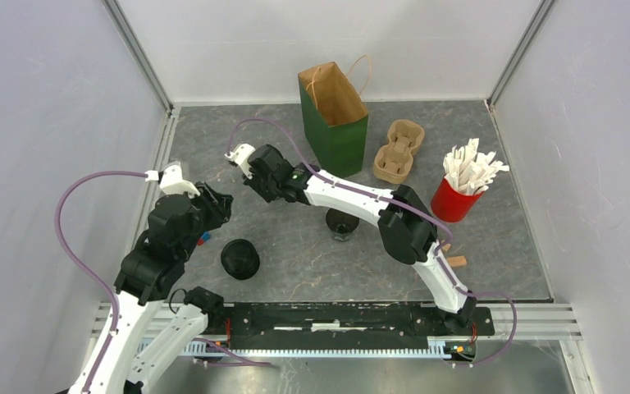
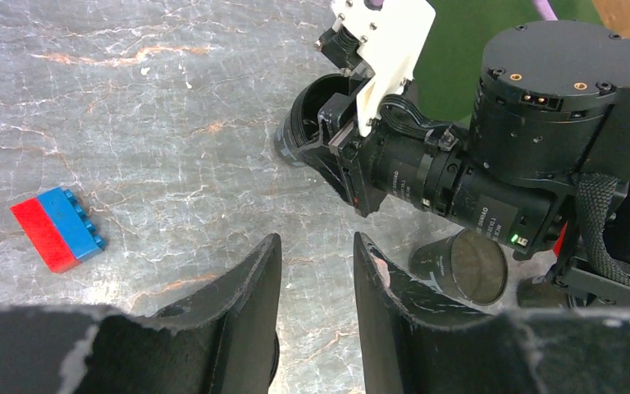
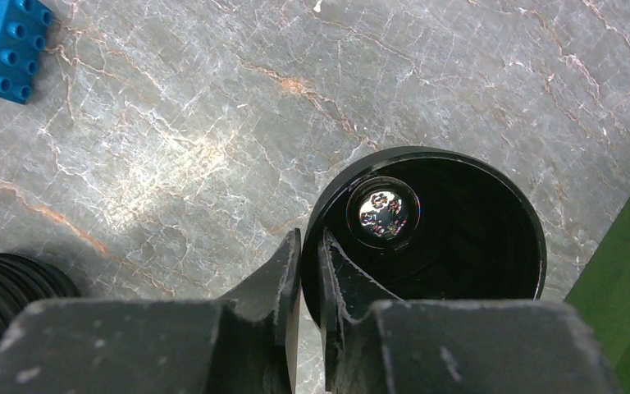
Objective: Pack the takeout coffee
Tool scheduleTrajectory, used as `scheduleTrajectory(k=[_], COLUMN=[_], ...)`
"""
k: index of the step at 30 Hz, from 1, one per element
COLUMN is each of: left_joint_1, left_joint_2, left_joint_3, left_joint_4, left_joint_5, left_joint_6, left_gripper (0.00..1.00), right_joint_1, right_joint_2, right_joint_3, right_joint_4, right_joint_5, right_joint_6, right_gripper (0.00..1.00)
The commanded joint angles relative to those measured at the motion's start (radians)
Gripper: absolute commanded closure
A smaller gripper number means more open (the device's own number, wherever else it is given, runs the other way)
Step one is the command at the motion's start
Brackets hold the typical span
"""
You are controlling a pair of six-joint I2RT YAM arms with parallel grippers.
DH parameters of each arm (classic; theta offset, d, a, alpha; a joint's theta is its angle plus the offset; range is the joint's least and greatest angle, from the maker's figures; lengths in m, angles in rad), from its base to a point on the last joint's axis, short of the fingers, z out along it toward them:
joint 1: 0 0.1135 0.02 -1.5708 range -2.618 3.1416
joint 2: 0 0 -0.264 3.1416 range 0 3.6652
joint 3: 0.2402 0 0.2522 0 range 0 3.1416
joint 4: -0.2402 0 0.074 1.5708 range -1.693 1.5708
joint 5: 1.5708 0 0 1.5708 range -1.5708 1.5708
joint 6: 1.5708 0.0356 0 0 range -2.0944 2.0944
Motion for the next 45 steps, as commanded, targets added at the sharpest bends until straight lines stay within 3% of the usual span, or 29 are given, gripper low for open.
scheduleTrajectory(k=[1,7,18,22,31,38,45], left_joint_1=[0.004,0.003,0.004,0.005,0.004,0.003,0.000], left_joint_2=[0.005,0.034,0.117,0.183,0.288,0.363,0.432], left_joint_3=[-0.010,-0.014,-0.043,-0.025,-0.119,-0.114,-0.115], left_joint_4=[0.027,0.035,0.004,-0.095,-0.108,-0.179,-0.193], left_joint_5=[0.007,0.023,0.108,0.138,0.256,0.246,0.227], left_joint_6=[0.023,0.016,-0.043,-0.057,-0.139,-0.180,-0.195], left_gripper=[0.55,0.55,0.49,0.45,0.49,0.52,0.52], right_joint_1=[0.006,0.005,0.003,-0.010,-0.018,-0.017,-0.018], right_joint_2=[0.005,-0.014,-0.160,-0.372,-0.809,-1.016,-1.147], right_joint_3=[0.061,0.093,0.088,-0.138,-0.570,-0.847,-1.007], right_joint_4=[0.037,0.042,0.029,0.079,0.167,0.231,0.308], right_joint_5=[0.016,0.016,0.045,0.115,0.117,0.149,0.172], right_joint_6=[-0.029,-0.031,-0.027,-0.020,-0.043,-0.013,0.006], right_gripper=[0.80,0.68,0.63,0.55,0.45,0.26,0.19])
